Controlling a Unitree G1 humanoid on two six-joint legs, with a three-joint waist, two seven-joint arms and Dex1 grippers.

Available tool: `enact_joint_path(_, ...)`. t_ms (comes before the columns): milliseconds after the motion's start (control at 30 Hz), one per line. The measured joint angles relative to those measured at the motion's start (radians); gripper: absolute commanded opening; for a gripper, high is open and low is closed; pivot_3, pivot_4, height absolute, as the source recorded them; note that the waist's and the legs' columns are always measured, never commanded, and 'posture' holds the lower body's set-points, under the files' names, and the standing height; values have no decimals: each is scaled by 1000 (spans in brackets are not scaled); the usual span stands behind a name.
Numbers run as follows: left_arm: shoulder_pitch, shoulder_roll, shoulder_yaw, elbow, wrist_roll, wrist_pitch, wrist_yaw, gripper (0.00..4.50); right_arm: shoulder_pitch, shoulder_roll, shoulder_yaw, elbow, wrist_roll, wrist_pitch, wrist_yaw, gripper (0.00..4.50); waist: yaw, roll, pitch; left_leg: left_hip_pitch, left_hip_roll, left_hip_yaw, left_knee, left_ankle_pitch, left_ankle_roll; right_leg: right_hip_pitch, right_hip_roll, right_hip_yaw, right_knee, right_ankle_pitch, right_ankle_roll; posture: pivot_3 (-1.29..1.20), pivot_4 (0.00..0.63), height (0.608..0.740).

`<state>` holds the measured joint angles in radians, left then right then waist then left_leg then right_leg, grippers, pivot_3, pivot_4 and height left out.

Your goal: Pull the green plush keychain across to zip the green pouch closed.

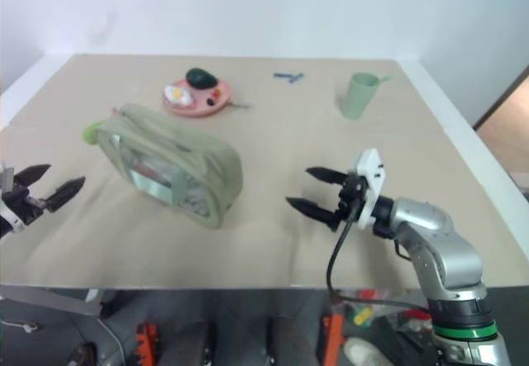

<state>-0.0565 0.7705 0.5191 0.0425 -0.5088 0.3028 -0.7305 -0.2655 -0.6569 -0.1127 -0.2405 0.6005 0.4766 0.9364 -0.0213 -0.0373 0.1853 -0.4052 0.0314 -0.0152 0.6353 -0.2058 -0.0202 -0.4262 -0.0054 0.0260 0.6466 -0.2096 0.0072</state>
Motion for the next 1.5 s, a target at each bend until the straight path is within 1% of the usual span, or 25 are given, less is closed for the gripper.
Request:
enact_joint_path(100,-19,-9,-10,-2,-3,0,-2,4381,-11,1,0,35,-8,-23,12,4441,0,0,0,0,0,0,0,0,0,0,0,0,0,0,0,0,150,740)
enact_joint_path(233,-35,-38,-33,-39,-40,12,-26,4381,-22,3,0,83,-27,-60,21,4441,0,0,0,0,0,3,1,0,0,1,-1,1,0,1,1,0,150,740)
enact_joint_path(467,-38,-39,-30,-74,-89,50,-50,4381,-32,3,0,96,-36,-71,25,4441,-1,0,0,0,1,3,0,0,0,0,1,2,0,1,1,0,150,740)
enact_joint_path(500,-34,-12,-4,-135,-181,121,-97,4381,-56,3,0,96,-34,-62,34,4441,-1,0,0,0,1,3,0,0,0,-1,1,2,0,1,1,0,150,740)
enact_joint_path(567,-30,22,14,-181,-239,167,-125,4381,-69,0,0,93,-25,-50,40,4441,-1,-1,0,0,1,3,1,0,0,-1,1,2,0,1,1,0,150,740)
enact_joint_path(600,-23,58,31,-232,-299,222,-150,4381,-86,-2,1,89,-15,-28,42,4441,-1,-1,1,0,1,3,1,0,0,-1,1,2,0,1,1,0,150,740)
enact_joint_path(633,-25,105,34,-286,-359,282,-165,4381,-126,-3,7,88,-13,2,36,4441,-2,-1,1,0,1,4,1,0,0,-1,1,3,0,1,1,0,150,740)
enact_joint_path(700,-56,159,31,-366,-437,351,-176,4381,-204,-1,26,83,-13,37,17,4441,-3,0,2,1,1,5,1,0,0,-1,1,4,1,2,1,0,150,740)
enact_joint_path(733,-111,192,25,-420,-517,409,-171,4381,-291,23,49,81,-6,83,-5,4441,-4,0,2,1,1,5,1,0,0,-1,1,4,1,2,2,0,150,740)
enact_joint_path(833,-151,210,11,-484,-602,465,-163,4381,-368,68,91,56,12,131,-29,4441,-6,1,2,4,1,5,0,0,0,1,3,4,1,2,1,0,150,740)
enact_joint_path(900,-152,211,-26,-503,-636,506,-148,4381,-406,137,142,73,-1,158,-67,4441,-8,1,2,3,2,5,-1,0,1,-1,4,5,1,2,0,0,150,740)
enact_joint_path(933,-152,211,-45,-510,-646,516,-146,4381,-417,165,170,83,-11,162,-78,4441,-9,1,2,1,3,4,-1,0,1,-2,5,5,2,3,3,0,150,740)
enact_joint_path(1067,-135,199,-88,-529,-631,523,-149,4381,-462,250,272,172,-79,151,-88,4441,-10,1,2,-4,2,5,-1,0,1,-10,5,7,4,3,4,0,150,740)
enact_joint_path(1133,-121,188,-96,-529,-617,521,-150,4381,-482,275,276,212,-90,152,-90,4441,-10,1,2,-5,2,6,0,0,1,-10,5,7,4,4,4,0,150,740)
enact_joint_path(1200,-108,178,-115,-531,-590,505,-151,4500,-516,304,277,249,-95,154,-93,3885,-10,1,2,-4,2,7,0,0,1,-10,5,8,4,4,4,0,150,740)
enact_joint_path(1267,-104,162,-127,-536,-569,491,-151,4500,-536,324,276,271,-96,156,-94,3267,-11,1,2,-4,3,7,0,0,1,-10,6,8,4,4,4,0,150,740)
enact_joint_path(1333,-104,151,-128,-537,-561,480,-149,4500,-537,330,276,281,-96,159,-91,2536,-11,0,2,-4,3,7,0,0,1,-10,6,8,4,5,3,0,150,740)
enact_joint_path(1367,-105,149,-128,-537,-559,480,-147,4500,-537,332,276,284,-95,161,-90,2264,-11,0,2,-4,3,7,0,0,1,-10,6,8,4,5,4,0,150,740)
enact_joint_path(1400,-105,147,-128,-538,-559,480,-145,4500,-537,334,276,284,-95,164,-88,1825,-11,0,2,-4,3,7,0,0,1,-10,6,8,4,5,4,0,150,740)
enact_joint_path(1500,-108,140,-128,-549,-559,480,-137,4500,-537,335,276,284,-95,175,-86,817,-11,0,2,-4,3,8,0,0,1,-11,6,9,4,5,4,0,150,740)
